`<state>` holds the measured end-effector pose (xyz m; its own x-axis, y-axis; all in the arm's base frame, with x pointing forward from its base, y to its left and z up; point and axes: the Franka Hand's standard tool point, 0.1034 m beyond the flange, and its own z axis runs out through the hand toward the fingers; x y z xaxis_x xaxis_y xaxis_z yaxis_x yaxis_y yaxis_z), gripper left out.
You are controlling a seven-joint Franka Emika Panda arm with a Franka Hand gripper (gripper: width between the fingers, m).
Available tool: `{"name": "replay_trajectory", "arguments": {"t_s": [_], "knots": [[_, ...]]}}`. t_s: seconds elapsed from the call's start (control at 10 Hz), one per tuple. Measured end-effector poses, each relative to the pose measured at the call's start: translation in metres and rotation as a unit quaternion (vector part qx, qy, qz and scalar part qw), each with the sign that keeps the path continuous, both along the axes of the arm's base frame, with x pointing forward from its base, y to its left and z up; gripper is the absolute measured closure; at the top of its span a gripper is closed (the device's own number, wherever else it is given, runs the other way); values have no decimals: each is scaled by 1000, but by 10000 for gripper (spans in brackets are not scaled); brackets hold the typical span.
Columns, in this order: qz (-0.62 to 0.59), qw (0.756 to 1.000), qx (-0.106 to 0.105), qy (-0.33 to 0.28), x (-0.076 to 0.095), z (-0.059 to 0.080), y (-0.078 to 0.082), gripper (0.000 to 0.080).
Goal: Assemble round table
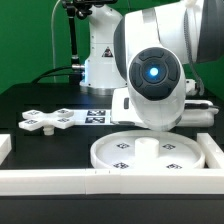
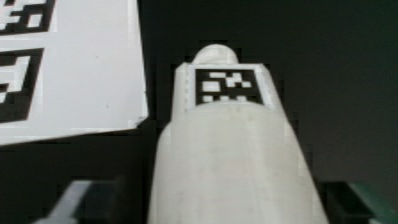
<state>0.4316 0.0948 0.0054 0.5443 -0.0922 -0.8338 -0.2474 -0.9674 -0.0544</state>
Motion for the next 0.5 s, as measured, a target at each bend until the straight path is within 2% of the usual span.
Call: {"name": "replay_trajectory", "arguments": {"t_s": [0.3, 0.5], "knots": [[1, 1000, 0, 0, 0, 0, 1, 392], [12, 1000, 17, -12, 6, 9, -3, 392]]}}
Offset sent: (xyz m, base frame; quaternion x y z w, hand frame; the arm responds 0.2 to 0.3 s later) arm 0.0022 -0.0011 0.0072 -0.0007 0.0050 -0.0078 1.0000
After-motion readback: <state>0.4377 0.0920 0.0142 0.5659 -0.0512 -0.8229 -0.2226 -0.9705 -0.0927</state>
